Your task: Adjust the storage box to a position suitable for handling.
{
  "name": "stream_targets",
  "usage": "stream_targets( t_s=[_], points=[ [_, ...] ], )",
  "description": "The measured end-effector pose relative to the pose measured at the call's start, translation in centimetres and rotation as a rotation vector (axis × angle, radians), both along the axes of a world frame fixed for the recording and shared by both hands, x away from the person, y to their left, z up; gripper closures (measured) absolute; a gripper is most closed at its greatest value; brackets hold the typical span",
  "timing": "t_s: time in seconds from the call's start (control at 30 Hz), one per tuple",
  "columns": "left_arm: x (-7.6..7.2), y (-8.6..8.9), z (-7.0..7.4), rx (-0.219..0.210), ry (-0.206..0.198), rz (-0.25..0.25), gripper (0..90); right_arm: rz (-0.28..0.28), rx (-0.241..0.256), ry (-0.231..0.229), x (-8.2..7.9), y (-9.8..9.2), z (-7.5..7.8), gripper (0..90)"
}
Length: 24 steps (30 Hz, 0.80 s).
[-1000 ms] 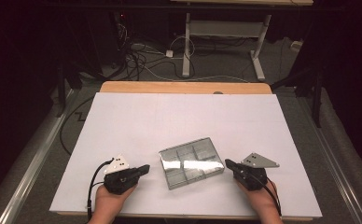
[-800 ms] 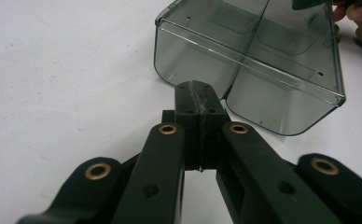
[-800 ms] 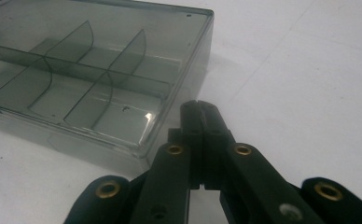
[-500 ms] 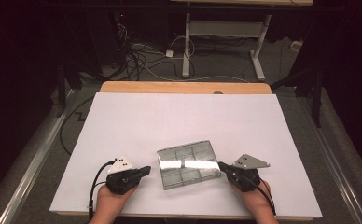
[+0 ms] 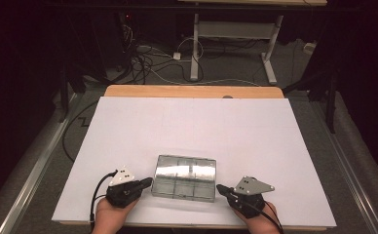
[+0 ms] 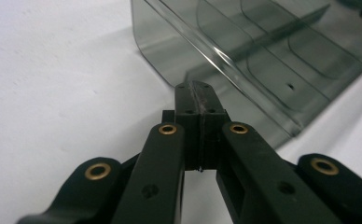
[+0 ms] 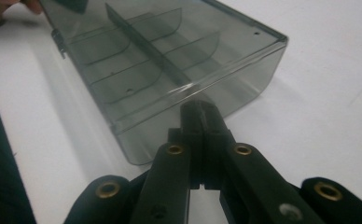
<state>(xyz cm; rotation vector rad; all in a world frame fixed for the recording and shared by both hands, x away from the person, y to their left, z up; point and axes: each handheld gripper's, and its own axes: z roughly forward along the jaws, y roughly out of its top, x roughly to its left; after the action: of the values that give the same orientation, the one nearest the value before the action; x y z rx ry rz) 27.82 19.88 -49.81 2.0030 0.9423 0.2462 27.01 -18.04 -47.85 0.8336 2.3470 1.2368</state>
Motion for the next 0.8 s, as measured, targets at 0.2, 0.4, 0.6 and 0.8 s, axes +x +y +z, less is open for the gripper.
stream_targets(
  t_s=[0.2, 0.4, 0.6, 0.8],
  points=[
    [-0.4, -0.5, -0.1, 0.033, 0.001, 0.002, 87.7, -0.025, 0.012, -0.001, 0.2, -0.5, 0.0, 90.0],
    [-0.7, -1.5, -0.1, 0.032, 0.005, -0.019, 87.7, -0.053, 0.018, 0.005, 0.6, -1.0, -0.1, 90.0],
    [-0.5, -2.1, 0.0, 0.038, 0.001, -0.037, 87.7, -0.085, 0.029, 0.013, 1.0, -1.8, -0.2, 90.0],
    [-0.4, -2.0, 0.0, 0.029, -0.001, -0.041, 87.7, -0.099, 0.041, 0.018, 1.2, -2.0, -0.3, 90.0]
  ],
)
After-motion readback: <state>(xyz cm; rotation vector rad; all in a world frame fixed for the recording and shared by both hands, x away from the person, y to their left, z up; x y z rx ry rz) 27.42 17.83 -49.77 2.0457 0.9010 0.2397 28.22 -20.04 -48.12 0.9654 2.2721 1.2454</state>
